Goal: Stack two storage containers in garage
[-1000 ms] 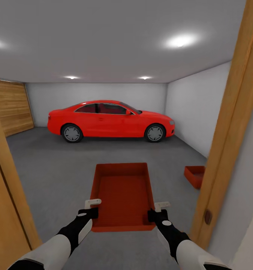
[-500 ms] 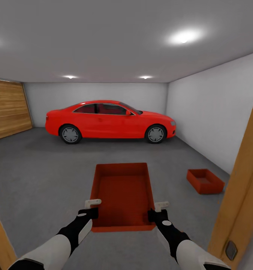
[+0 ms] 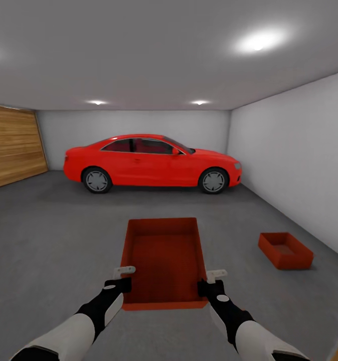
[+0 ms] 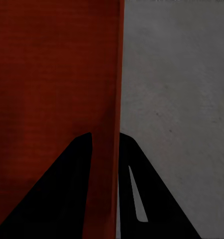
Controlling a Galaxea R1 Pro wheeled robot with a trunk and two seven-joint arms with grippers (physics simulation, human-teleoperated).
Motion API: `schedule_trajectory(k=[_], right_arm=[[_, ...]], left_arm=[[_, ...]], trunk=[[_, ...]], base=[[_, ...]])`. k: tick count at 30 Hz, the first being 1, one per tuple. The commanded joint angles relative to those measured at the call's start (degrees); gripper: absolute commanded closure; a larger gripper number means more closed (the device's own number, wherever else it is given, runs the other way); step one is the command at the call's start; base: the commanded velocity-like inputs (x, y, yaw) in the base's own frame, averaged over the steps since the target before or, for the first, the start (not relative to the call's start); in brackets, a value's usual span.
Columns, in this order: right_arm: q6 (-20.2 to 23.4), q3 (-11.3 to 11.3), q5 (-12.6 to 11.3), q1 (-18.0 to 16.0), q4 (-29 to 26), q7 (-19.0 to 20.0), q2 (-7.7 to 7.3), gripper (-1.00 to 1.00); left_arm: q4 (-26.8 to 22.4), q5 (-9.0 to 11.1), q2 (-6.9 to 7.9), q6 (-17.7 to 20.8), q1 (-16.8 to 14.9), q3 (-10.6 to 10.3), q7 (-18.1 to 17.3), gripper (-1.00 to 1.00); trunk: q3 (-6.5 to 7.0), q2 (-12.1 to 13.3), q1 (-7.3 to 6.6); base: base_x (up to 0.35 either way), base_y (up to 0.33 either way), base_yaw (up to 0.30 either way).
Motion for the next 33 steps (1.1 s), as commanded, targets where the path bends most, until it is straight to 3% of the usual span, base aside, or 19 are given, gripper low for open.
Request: schedule_trajectory(k=[1,7,33], right_arm=[[-0.2,-0.9,0.4,0.0,0.2,1.0,1.74,1.00],[-0.2,-0.9,0.4,0.0,0.2,1.0,1.74,1.00],[-0.2,-0.9,0.4,0.0,0.2,1.0,1.74,1.00]], left_arm=[[-1.0,-0.1,0.01,-3.3,0.0,1.7,0.8,1.00],[-1.1,-0.1,-0.04,-3.3,0.0,1.6,0.8,1.00],[-1.3,-0.1,-0.05,-3.3,0.0,1.5,0.8,1.00]], trunk=[[-0.02,0.0,0.05],[-0.02,0.0,0.05],[-0.02,0.0,0.05]], base=[[0.319,0.000,0.002],[0.213,0.000,0.000],[0.021,0.028,0.000]])
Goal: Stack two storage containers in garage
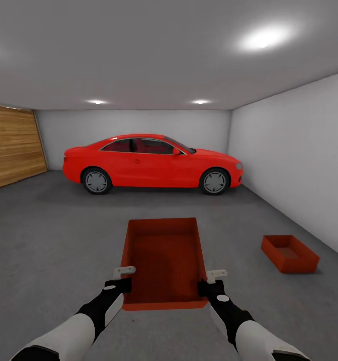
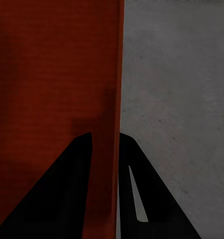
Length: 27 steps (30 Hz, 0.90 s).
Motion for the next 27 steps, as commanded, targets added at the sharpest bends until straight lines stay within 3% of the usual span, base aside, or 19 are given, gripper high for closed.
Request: schedule_trajectory(k=[1,19,27], right_arm=[[-0.2,-1.0,0.4,0.0,0.2,1.0,1.81,1.00],[-0.2,-1.0,0.4,0.0,0.2,1.0,1.81,1.00],[-0.2,-1.0,0.4,0.0,0.2,1.0,1.81,1.00]], left_arm=[[-1.6,-0.6,0.01,-2.9,0.0,1.7,0.8,1.00],[-1.6,-0.6,0.01,-2.9,0.0,1.7,0.8,1.00],[-1.4,-0.6,0.01,-2.9,0.0,1.7,0.8,1.00]], trunk=[[-0.02,0.0,0.01],[-0.02,0.0,0.01],[-0.02,0.0,0.01]], base=[[0.018,0.000,0.000],[0.083,0.017,0.000],[0.263,0.000,0.000]])
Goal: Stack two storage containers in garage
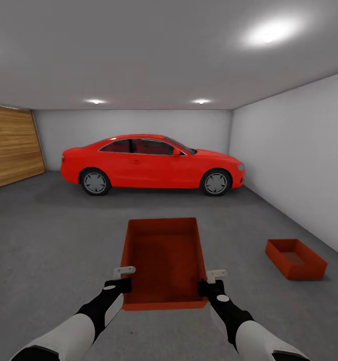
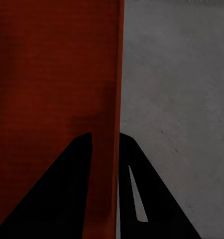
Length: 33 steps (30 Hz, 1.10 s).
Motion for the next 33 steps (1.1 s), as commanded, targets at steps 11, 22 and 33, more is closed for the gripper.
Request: schedule_trajectory(k=[11,22,33], right_arm=[[-0.2,-1.0,0.4,0.0,0.2,1.0,1.80,1.00],[-0.1,-1.0,0.4,0.0,0.2,1.0,1.80,1.00],[-0.3,-1.0,0.4,0.0,0.2,1.0,1.80,1.00]], left_arm=[[-1.3,-0.4,0.01,-2.9,0.0,1.8,0.8,1.00],[-1.3,-0.4,0.01,-2.9,0.0,1.8,0.8,1.00],[-1.3,-0.4,0.01,-2.9,0.0,1.8,0.8,1.00]], trunk=[[-0.02,0.0,0.05],[-0.02,0.0,0.05],[-0.02,0.0,0.05]], base=[[0.320,0.000,0.000],[0.321,0.000,0.000],[0.321,0.000,0.000]])
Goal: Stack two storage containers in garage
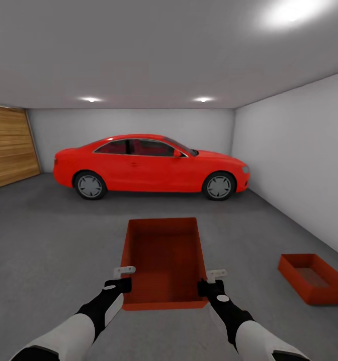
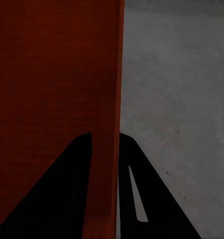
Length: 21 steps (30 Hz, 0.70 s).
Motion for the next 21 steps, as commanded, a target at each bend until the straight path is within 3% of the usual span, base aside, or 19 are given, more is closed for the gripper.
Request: schedule_trajectory(k=[1,17,21], right_arm=[[-0.2,-1.0,0.4,0.0,0.2,1.0,1.79,1.00],[-0.2,-1.0,0.4,0.0,0.2,1.0,1.79,1.00],[-0.2,-1.0,0.3,0.0,0.2,1.0,1.79,1.00]], left_arm=[[-1.2,-0.3,0.01,-2.9,0.0,1.7,0.8,1.00],[-1.2,-0.3,0.01,-2.9,0.0,1.7,0.8,1.00],[-1.2,-0.3,0.01,-2.9,0.0,1.7,0.8,1.00]], trunk=[[-0.02,0.0,0.05],[-0.02,0.0,0.05],[-0.02,0.0,0.05]], base=[[0.321,0.000,0.000],[0.321,0.000,-0.002],[0.321,0.000,-0.183]])
